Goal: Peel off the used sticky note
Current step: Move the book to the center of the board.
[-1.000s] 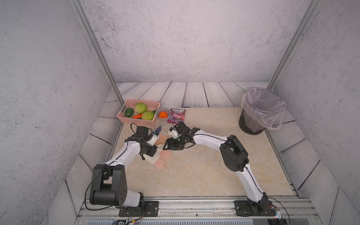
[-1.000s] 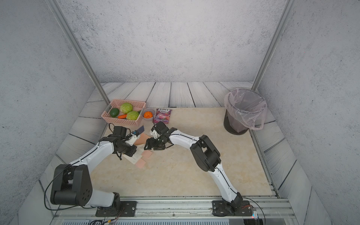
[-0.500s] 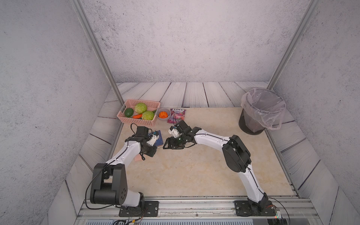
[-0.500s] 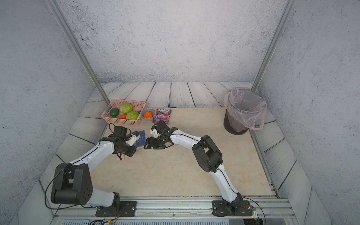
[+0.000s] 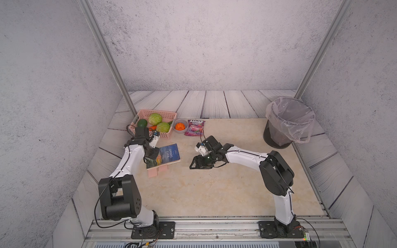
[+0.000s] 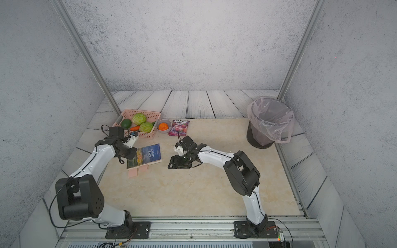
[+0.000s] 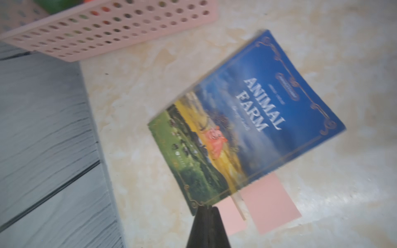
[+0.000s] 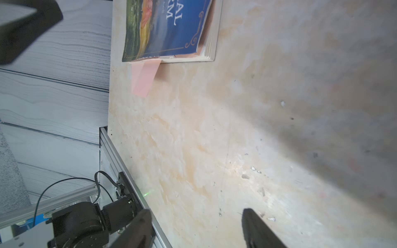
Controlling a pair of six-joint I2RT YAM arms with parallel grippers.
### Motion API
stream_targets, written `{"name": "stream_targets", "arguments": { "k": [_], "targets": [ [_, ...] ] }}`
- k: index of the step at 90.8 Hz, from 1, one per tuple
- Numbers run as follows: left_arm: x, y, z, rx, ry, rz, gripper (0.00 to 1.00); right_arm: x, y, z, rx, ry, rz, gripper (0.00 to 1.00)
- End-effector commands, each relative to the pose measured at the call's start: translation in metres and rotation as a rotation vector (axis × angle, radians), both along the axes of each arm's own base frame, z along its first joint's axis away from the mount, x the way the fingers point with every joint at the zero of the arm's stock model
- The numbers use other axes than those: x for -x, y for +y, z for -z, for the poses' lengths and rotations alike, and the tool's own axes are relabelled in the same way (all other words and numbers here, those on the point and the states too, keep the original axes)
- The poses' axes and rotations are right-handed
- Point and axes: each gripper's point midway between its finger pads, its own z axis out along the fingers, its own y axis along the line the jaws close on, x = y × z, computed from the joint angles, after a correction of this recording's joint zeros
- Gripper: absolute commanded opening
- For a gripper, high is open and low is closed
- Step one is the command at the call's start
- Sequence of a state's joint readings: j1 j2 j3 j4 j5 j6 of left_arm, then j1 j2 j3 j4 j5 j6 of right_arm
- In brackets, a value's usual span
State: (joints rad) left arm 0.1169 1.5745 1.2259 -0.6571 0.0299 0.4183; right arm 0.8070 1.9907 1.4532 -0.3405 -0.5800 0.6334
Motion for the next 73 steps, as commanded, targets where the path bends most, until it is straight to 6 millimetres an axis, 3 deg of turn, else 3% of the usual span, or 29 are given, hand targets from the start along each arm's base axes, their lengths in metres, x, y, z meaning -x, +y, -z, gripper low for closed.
{"name": "stream_targets", "arguments": {
  "k": [1, 10, 16, 32, 54, 73],
  "targets": [
    [-0.021, 0.020, 0.015, -0.058, 0.086, -0.025, 0.00, 0.003, -0.011, -0.014, 0.004, -0.064, -0.006, 0.55],
    [-0.046, 0.030, 0.034, -0.085, 0.124, -0.038, 0.00, 0.006, -0.024, -0.016, 0.027, -0.091, 0.005, 0.36],
    [-0.058, 0.038, 0.048, -0.115, 0.143, -0.053, 0.00, 0.011, -0.034, -0.018, 0.041, -0.107, 0.015, 0.32],
    [-0.076, 0.053, 0.075, -0.154, 0.130, -0.101, 0.00, 0.024, -0.056, -0.030, 0.023, -0.153, 0.020, 0.27],
    [-0.090, 0.057, 0.086, -0.152, 0.067, -0.130, 0.00, 0.045, -0.077, -0.035, 0.017, -0.177, -0.009, 0.24],
    [-0.092, 0.055, 0.111, -0.152, 0.102, -0.104, 0.00, 0.050, -0.083, -0.037, 0.013, -0.183, -0.004, 0.24]
  ]
}}
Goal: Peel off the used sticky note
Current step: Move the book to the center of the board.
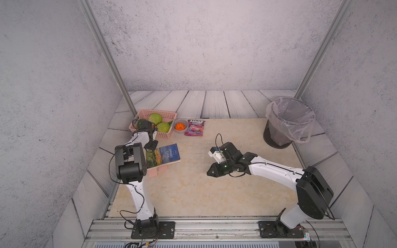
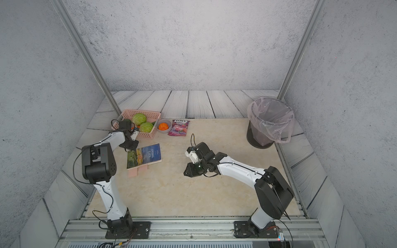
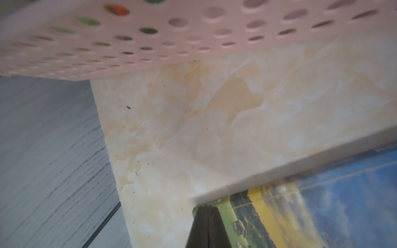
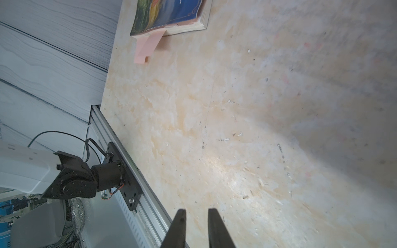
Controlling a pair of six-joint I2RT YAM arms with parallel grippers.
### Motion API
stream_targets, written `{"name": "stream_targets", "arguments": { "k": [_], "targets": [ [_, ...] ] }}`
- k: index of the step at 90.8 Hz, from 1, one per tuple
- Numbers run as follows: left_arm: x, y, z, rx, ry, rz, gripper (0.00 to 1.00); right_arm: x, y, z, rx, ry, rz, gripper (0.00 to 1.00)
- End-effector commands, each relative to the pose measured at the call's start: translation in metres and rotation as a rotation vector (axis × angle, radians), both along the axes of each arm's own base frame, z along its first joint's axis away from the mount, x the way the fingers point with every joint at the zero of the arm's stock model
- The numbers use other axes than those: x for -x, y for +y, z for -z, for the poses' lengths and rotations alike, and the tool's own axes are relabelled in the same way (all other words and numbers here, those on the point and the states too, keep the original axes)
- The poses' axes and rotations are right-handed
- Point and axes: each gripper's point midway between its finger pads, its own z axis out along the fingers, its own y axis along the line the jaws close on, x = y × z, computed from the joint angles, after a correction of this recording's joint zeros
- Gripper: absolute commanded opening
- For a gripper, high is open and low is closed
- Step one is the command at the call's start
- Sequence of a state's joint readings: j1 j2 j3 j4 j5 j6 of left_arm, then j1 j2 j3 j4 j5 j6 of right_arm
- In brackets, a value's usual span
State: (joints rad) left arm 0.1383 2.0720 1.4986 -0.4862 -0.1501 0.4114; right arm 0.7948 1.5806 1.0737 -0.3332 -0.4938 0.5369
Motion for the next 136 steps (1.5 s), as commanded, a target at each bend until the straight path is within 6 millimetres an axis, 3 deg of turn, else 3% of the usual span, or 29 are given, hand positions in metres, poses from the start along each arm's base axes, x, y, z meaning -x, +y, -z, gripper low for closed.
{"name": "stream_targets", "arguments": {
  "k": [1, 19, 31, 56, 70, 94, 123, 136],
  "targets": [
    [0.002, 0.003, 0.022, 0.001, 0.032, 0.001, 0.00, 0.000, -0.006, -0.008, -0.006, -0.037, 0.000, 0.23],
    [0.011, -0.005, 0.030, 0.043, 0.061, 0.030, 0.00, 0.002, -0.007, -0.009, -0.011, -0.038, -0.004, 0.23],
    [0.030, -0.019, 0.031, 0.086, 0.105, 0.080, 0.00, 0.001, -0.010, -0.010, 0.001, -0.045, 0.003, 0.23],
    [0.085, -0.080, 0.032, 0.208, 0.229, 0.269, 0.00, -0.007, -0.019, 0.009, 0.044, 0.013, 0.068, 0.24],
    [0.109, -0.114, 0.028, 0.258, 0.274, 0.353, 0.00, -0.011, -0.020, 0.023, 0.051, 0.054, 0.102, 0.30],
    [0.131, -0.167, 0.028, 0.294, 0.316, 0.448, 0.00, -0.016, -0.018, 0.044, 0.068, 0.104, 0.143, 0.38],
    [0.154, -0.229, 0.013, 0.447, 0.402, 0.537, 0.00, -0.021, -0.017, 0.035, 0.069, 0.098, 0.172, 0.50],
    [0.154, -0.241, 0.008, 0.505, 0.414, 0.518, 0.00, -0.018, -0.009, 0.024, 0.022, 0.111, 0.174, 0.55]
  ]
}}
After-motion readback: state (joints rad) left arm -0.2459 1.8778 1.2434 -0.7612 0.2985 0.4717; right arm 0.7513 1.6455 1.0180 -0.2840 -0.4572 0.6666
